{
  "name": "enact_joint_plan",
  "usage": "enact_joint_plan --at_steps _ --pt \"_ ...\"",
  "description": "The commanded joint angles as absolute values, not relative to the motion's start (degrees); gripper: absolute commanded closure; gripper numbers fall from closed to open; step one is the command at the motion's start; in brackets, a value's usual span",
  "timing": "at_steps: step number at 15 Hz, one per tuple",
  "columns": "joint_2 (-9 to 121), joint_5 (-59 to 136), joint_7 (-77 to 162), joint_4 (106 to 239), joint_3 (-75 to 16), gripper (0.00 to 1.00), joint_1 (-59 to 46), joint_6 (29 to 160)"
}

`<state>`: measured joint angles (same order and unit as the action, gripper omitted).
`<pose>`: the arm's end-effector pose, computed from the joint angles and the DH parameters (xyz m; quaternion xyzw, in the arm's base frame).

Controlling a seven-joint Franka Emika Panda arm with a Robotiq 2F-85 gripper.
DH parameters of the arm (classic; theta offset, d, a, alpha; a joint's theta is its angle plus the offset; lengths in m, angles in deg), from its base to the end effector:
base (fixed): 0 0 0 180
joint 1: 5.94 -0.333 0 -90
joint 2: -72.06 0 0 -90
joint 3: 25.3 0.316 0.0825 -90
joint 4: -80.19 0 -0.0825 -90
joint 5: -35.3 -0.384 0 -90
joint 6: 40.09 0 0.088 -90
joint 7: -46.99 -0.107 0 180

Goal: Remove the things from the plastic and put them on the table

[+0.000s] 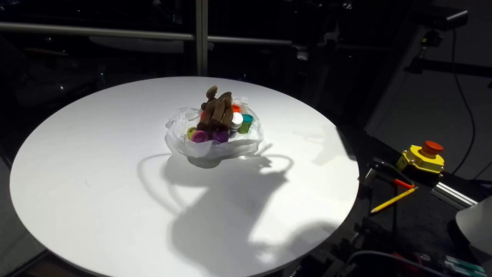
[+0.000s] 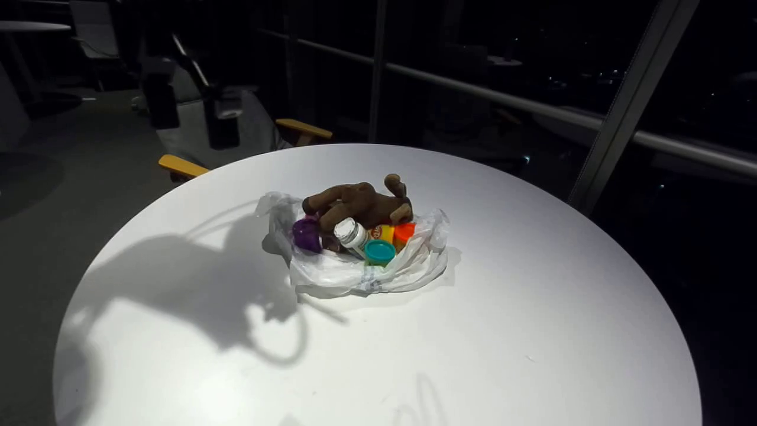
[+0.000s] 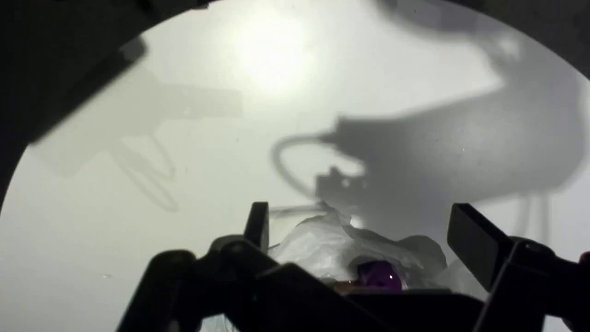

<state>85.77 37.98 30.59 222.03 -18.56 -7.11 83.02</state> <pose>0.4328 0.0578 0.3724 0.9965 -0.0626 -0.0369 0.0415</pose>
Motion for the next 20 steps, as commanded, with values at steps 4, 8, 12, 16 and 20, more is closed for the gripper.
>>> enact_joint_plan --at_steps 4,8,12,16,20 --pt "60.6 38.2 21.6 201.9 -20.7 0.00 -7.5 93.5" --pt "49.1 37.0 21.3 190.8 -23.7 0.00 -8.6 95.8" --pt "40.5 36.4 19.8 182.1 -26.4 0.00 -9.5 95.8" --pt "34.4 34.7 19.5 175.4 -27.8 0.00 -10.0 94.1" --pt "30.0 32.2 20.9 170.3 -27.3 0.26 -9.2 89.7"
